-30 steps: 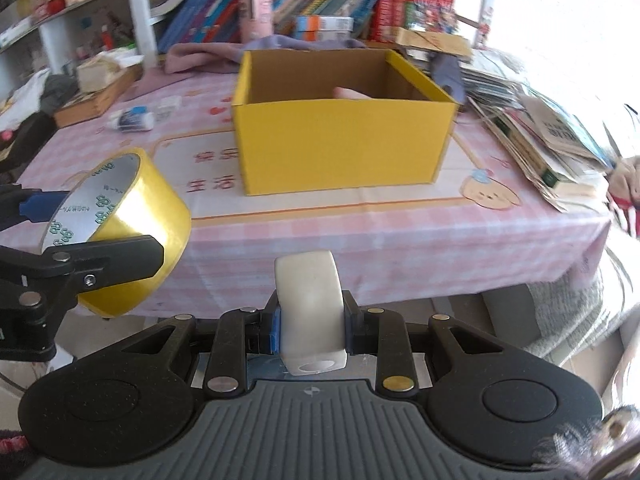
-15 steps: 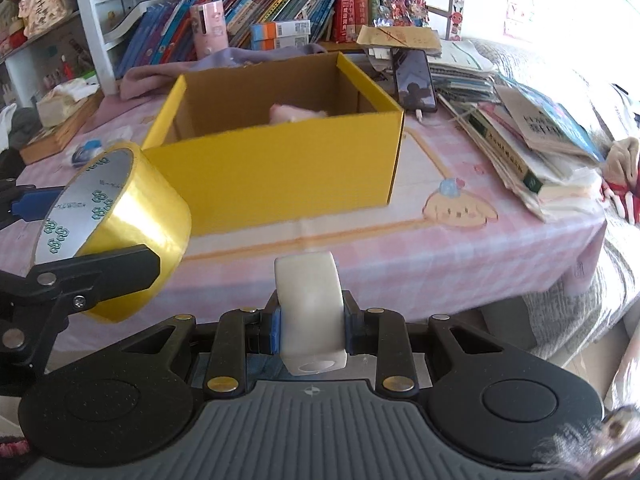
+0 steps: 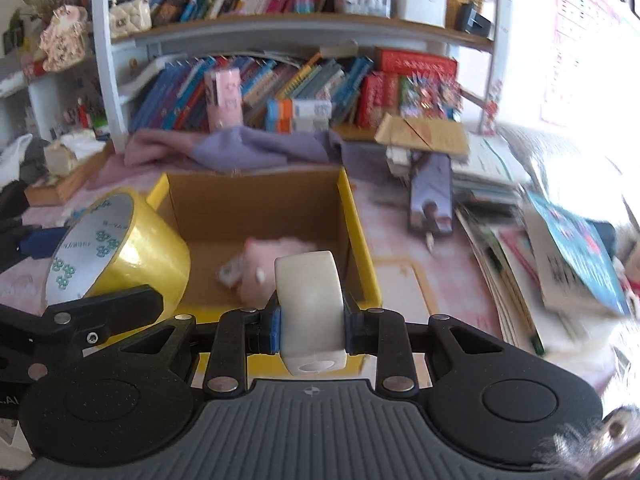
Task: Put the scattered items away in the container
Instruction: 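Lower the tape roll and eraser block into the yellow box with both tools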
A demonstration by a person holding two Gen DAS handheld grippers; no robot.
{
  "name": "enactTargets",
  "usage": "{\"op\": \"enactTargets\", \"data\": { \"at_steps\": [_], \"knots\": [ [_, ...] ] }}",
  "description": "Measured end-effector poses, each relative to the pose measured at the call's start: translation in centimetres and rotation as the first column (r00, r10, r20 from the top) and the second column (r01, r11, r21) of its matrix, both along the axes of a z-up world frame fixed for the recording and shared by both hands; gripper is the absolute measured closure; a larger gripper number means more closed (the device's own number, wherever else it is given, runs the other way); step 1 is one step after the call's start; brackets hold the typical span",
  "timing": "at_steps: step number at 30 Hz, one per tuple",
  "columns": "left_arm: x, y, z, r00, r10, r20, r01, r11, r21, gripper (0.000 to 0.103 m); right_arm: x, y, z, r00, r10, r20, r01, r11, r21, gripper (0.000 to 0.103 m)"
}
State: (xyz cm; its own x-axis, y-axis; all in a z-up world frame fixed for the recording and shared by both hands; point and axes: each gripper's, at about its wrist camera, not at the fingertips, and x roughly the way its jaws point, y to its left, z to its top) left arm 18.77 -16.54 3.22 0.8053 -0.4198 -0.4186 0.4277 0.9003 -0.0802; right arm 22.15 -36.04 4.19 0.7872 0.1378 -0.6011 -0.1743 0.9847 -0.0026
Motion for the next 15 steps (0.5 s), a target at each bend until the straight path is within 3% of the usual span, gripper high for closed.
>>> {"op": "enactTargets", "data": {
  "at_steps": [5, 10, 15],
  "knots": [
    [2.6, -0.8, 0.3, 0.996, 0.091, 0.003, -0.091, 0.996, 0.026, 0.016, 4.1, -0.4, 0.5, 0.996, 0.083, 0.034, -0.083, 0.996, 0.019, 0.077],
    [6.0, -1.9, -0.6, 0.984, 0.156, -0.085, -0.147, 0.983, 0.106, 0.016, 8.7, 0.0, 0.5, 0.987, 0.156, 0.030, -0.157, 0.986, 0.046, 0.077],
    [8.1, -2.8, -2.1, 0.971, 0.171, -0.165, -0.144, 0.975, 0.168, 0.016, 13.1, 1.4, -0.6, 0.974, 0.224, -0.033, -0.221, 0.973, 0.068, 0.077]
  ]
}}
